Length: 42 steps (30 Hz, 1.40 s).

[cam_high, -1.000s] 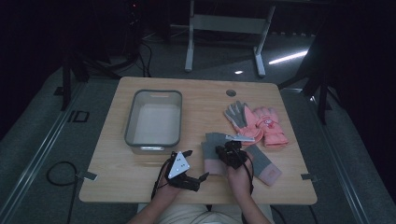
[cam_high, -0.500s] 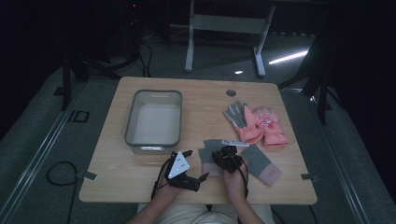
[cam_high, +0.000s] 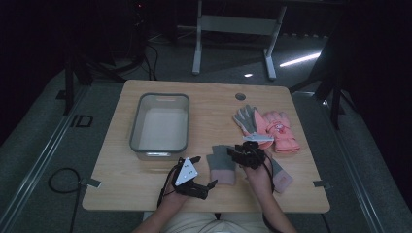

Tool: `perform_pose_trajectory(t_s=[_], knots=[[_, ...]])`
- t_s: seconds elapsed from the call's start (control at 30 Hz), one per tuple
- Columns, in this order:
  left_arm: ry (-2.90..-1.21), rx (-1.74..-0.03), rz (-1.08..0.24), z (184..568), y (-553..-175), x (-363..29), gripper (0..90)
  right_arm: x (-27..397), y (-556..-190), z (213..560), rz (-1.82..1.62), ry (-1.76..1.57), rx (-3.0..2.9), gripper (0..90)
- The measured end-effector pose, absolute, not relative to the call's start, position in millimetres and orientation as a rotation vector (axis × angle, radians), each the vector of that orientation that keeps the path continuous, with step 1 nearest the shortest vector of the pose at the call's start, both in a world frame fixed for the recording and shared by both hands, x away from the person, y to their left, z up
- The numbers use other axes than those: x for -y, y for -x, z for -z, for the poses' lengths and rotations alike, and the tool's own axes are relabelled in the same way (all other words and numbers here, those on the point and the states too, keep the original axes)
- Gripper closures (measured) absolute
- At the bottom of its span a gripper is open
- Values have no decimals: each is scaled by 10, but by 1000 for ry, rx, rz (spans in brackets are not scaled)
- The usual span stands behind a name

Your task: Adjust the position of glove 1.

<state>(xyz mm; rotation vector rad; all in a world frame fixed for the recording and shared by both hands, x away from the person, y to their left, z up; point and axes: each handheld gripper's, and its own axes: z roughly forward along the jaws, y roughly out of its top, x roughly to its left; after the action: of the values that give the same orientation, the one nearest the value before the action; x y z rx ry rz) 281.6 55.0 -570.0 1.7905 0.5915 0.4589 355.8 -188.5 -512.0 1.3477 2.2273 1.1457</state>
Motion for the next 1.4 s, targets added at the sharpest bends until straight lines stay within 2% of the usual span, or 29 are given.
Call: perform_pose_trajectory(t_s=[0.43,0.97,1.4], knots=[[-1790,-588,-458,5700,-2816,-547,6,2463,-3607,4920,-1099,-1112,-2322,604],[-1793,-592,-461,5700,-2816,-540,7,3211,-3425,5189,-974,-1089,-2418,621],[-1795,-591,-467,5700,-2812,-538,7,3215,-3439,5412,-829,-975,-2532,647]])
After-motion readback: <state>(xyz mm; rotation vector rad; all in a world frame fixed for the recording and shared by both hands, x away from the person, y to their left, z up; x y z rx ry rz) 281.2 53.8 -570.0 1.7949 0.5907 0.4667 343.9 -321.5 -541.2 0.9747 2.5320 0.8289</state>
